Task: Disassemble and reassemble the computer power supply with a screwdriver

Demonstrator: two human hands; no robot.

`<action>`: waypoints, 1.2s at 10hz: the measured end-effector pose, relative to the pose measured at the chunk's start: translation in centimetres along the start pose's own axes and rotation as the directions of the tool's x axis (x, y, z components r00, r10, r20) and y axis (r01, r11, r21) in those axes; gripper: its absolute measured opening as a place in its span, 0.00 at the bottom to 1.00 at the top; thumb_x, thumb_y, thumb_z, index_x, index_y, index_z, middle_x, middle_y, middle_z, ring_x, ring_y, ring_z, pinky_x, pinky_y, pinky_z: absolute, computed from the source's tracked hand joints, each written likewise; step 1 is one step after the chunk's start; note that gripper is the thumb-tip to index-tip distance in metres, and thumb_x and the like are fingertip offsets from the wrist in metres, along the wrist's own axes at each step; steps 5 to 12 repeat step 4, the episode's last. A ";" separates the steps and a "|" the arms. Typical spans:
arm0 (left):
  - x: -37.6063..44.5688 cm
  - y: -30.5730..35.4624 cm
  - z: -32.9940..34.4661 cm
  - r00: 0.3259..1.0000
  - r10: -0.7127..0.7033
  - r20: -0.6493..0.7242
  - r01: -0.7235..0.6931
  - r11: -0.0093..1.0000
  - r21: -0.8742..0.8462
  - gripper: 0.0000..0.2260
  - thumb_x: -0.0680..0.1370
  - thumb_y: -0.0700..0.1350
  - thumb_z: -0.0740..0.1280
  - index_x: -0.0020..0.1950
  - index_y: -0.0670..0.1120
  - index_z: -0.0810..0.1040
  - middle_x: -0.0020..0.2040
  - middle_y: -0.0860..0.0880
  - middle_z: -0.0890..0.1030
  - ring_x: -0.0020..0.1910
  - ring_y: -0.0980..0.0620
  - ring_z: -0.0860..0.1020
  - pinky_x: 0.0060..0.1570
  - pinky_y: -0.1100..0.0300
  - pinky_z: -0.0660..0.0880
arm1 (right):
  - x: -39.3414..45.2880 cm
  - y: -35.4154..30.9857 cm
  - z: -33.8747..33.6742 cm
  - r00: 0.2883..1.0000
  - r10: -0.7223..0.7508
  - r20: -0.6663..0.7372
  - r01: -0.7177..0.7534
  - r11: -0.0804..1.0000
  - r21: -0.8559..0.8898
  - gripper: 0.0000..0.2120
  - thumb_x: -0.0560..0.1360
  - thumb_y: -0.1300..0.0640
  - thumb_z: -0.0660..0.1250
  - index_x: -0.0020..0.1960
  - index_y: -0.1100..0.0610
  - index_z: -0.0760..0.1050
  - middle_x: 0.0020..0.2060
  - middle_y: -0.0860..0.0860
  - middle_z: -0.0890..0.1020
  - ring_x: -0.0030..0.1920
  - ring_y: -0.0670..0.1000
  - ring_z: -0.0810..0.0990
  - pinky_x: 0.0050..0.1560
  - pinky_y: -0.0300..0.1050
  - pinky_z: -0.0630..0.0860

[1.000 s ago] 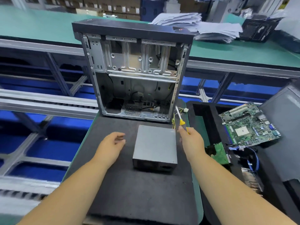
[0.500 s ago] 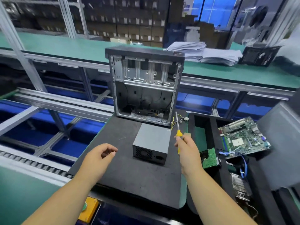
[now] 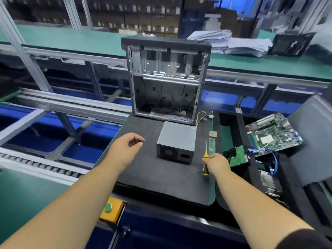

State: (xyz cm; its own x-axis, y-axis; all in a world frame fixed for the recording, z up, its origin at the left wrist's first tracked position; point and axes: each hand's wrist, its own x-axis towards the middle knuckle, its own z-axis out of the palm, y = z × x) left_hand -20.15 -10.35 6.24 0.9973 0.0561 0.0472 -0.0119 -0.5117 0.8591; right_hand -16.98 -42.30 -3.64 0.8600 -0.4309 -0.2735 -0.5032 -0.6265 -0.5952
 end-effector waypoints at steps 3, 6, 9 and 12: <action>-0.2 -1.4 -0.7 0.999 -0.031 0.020 0.031 0.999 -0.017 0.08 0.78 0.43 0.68 0.46 0.56 0.81 0.43 0.55 0.80 0.42 0.61 0.76 0.40 0.70 0.69 | 1.5 0.0 1.8 0.996 0.083 0.025 -0.081 0.992 -0.099 0.21 0.77 0.50 0.69 0.28 0.57 0.70 0.22 0.51 0.72 0.19 0.46 0.72 0.21 0.39 0.63; 0.1 -1.2 -0.7 1.000 -0.028 0.013 0.028 1.000 0.008 0.07 0.78 0.43 0.68 0.46 0.56 0.82 0.43 0.55 0.80 0.41 0.63 0.76 0.40 0.72 0.69 | 1.4 -0.1 1.6 0.997 0.067 0.034 -0.064 0.995 -0.078 0.24 0.78 0.49 0.68 0.26 0.56 0.67 0.18 0.49 0.70 0.15 0.43 0.69 0.18 0.37 0.61; 0.1 -1.2 -0.7 1.000 -0.028 0.013 0.028 1.000 0.008 0.07 0.78 0.43 0.68 0.46 0.56 0.82 0.43 0.55 0.80 0.41 0.63 0.76 0.40 0.72 0.69 | 1.4 -0.1 1.6 0.997 0.067 0.034 -0.064 0.995 -0.078 0.24 0.78 0.49 0.68 0.26 0.56 0.67 0.18 0.49 0.70 0.15 0.43 0.69 0.18 0.37 0.61; 0.1 -1.2 -0.7 1.000 -0.028 0.013 0.028 1.000 0.008 0.07 0.78 0.43 0.68 0.46 0.56 0.82 0.43 0.55 0.80 0.41 0.63 0.76 0.40 0.72 0.69 | 1.4 -0.1 1.6 0.997 0.067 0.034 -0.064 0.995 -0.078 0.24 0.78 0.49 0.68 0.26 0.56 0.67 0.18 0.49 0.70 0.15 0.43 0.69 0.18 0.37 0.61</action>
